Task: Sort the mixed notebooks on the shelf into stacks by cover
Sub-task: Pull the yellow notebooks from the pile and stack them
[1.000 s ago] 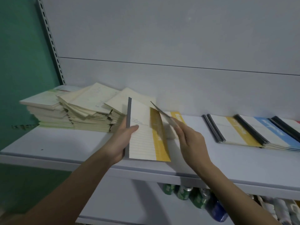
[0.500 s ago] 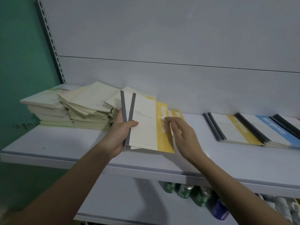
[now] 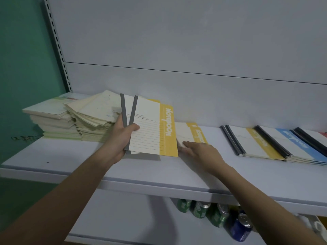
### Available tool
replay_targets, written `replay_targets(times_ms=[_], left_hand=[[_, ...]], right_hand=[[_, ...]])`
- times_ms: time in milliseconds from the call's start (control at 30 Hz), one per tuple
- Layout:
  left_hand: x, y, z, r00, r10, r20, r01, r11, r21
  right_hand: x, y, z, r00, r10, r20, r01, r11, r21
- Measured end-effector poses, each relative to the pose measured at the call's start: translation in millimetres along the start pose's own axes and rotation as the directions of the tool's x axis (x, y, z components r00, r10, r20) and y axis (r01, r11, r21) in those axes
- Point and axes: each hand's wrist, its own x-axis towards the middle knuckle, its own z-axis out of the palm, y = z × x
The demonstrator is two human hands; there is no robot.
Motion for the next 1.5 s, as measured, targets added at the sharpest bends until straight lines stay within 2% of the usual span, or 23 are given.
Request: replay_targets(times_ms=[67,133,200,233,300,367,467,533,633,667,733,767,800,833,867,900,933,1033,1133,1233,1333,1433,1500], left_hand=[[2.5,1.5,2.9,1.0,0.004,0.015,-0.004,1.0,-0.008],[3.5,2.5,8.6,0.999,-0.005,0.042,0.006,1.0,-0.028],[3.4,3.4,16.6,0.998,-0.01,0.06,0.012,0.999,-0.042],[3.5,3.8,21.6,0.998,-0.005,0.069,0.008,0.999,-0.047],[4.7,3.8,32.7,0.996,0.007,0.089,-0.001,0.998,-0.063],[5.2,3.2,44.4,0.996,0.004,0.087,0.005,0.994,-0.112],[2.2,-2.4,56.2,0.993,-0.017,0.113,0.045,0.969,-0.244],[-0.8,-9.2,58.4,0.987,-0.032,0.16,0.074,0.963,-0.26],[-2.2,-22.3,57.7,0.974,-0.09,0.208,0.142,0.957,-0.252],[-1.6,-26.1,57.1,0.969,-0.107,0.223,0.166,0.95,-0.265],[-1.2,-29.7,56.4,0.96,-0.109,0.259,0.178,0.949,-0.262],[-1.6,-31.4,56.5,0.957,-0.096,0.275,0.168,0.953,-0.251],[-3.5,-33.6,56.8,0.954,-0.081,0.289,0.152,0.961,-0.233],[-8.2,-35.3,57.6,0.951,-0.07,0.301,0.137,0.968,-0.209],[-12.3,-36.6,59.3,0.948,-0.061,0.314,0.126,0.974,-0.189],[-14.6,-36.6,61.8,0.942,-0.055,0.33,0.116,0.979,-0.167],[-15.2,-36.2,65.0,0.938,-0.057,0.341,0.111,0.984,-0.141],[-5.7,-35.4,81.0,0.945,-0.091,0.314,0.117,0.991,-0.064],[3.4,-33.7,106.7,0.955,-0.091,0.281,0.085,0.996,0.032],[3.1,-37.0,133.8,0.919,-0.108,0.379,0.092,0.994,0.062],[-2.6,-47.5,170.6,0.867,-0.154,0.475,0.077,0.981,0.178],[-9.7,-60.7,220.6,0.889,-0.165,0.427,0.029,0.951,0.308],[-10.8,-66.0,252.9,0.918,-0.165,0.36,0.054,0.953,0.299]], right_hand=[[-2.9,0.7,-11.6,0.977,0.155,-0.145,-0.109,0.951,0.288],[-5.0,-4.9,-25.1,0.863,0.374,-0.339,-0.134,0.817,0.561],[-8.2,-18.5,-38.3,0.75,0.496,-0.438,-0.041,0.695,0.718],[-10.8,-28.1,-44.2,0.744,0.481,-0.464,0.019,0.679,0.734],[-17.2,-51.3,-51.3,0.802,0.316,-0.507,0.134,0.732,0.668],[-22.0,-68.7,-46.2,0.857,0.051,-0.513,0.223,0.859,0.46],[-24.4,-75.4,-25.0,0.852,-0.24,-0.465,0.328,0.937,0.118],[-29.5,-77.4,-18.6,0.859,-0.32,-0.398,0.381,0.921,0.081],[-42.0,-78.6,-21.7,0.898,-0.258,-0.357,0.348,0.912,0.216],[-45.9,-75.0,-22.3,0.896,-0.163,-0.412,0.276,0.932,0.233],[-50.4,-61.0,-25.4,0.831,0.112,-0.545,0.069,0.951,0.301],[-51.4,-54.5,-29.1,0.804,0.272,-0.529,-0.045,0.914,0.402],[-51.8,-50.1,-33.2,0.803,0.424,-0.419,-0.152,0.825,0.544],[-51.8,-48.0,-36.7,0.813,0.532,-0.236,-0.247,0.682,0.688],[-50.4,-47.7,-39.3,0.82,0.571,-0.046,-0.315,0.516,0.797],[-47.8,-47.5,-40.5,0.822,0.563,0.089,-0.362,0.395,0.845],[-44.9,-46.9,-41.0,0.822,0.548,0.153,-0.389,0.346,0.854],[-34.5,-29.6,-41.6,0.817,0.553,0.165,-0.389,0.318,0.865],[-30.9,-7.8,-51.7,0.845,0.494,0.204,-0.38,0.287,0.879],[-37.9,22.6,-60.0,0.84,0.498,0.215,-0.41,0.323,0.853],[-48.9,61.5,-70.6,0.791,0.596,0.138,-0.404,0.339,0.85],[-56.0,103.6,-83.0,0.772,0.632,0.064,-0.39,0.393,0.833],[-56.7,133.6,-89.3,0.788,0.614,0.047,-0.397,0.447,0.802]])
